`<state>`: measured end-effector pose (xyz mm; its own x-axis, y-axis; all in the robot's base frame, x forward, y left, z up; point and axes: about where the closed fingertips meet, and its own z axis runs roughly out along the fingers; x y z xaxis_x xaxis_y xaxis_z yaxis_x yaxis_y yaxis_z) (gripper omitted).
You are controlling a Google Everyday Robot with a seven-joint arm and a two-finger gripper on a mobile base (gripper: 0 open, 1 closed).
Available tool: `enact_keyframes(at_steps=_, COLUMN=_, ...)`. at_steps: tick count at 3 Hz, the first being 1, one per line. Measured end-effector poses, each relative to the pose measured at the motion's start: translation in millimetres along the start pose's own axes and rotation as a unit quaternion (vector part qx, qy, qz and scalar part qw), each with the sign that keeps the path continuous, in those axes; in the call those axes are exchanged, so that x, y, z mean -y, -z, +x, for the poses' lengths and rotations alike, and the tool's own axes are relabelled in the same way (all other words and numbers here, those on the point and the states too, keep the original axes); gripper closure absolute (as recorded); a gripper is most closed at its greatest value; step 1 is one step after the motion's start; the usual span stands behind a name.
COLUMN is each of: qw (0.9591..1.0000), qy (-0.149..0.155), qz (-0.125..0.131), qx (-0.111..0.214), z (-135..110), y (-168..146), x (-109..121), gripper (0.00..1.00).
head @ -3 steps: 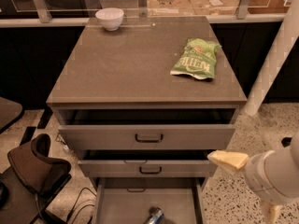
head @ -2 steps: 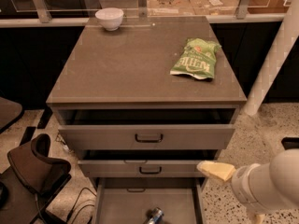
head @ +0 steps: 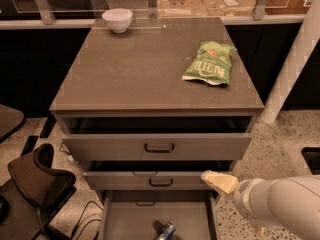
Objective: Pick redbull can from bottom drawer and place on counter
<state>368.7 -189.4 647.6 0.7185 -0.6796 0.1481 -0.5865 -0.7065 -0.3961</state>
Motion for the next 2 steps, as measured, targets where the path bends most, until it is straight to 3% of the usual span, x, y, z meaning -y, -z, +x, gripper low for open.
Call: enact_keyframes(at_steps=2, qw=0.9999, qy=0.001, qz=-0.004, qx=-0.013, z=-0.6, y=0.5, x=5.5, gripper=0.0)
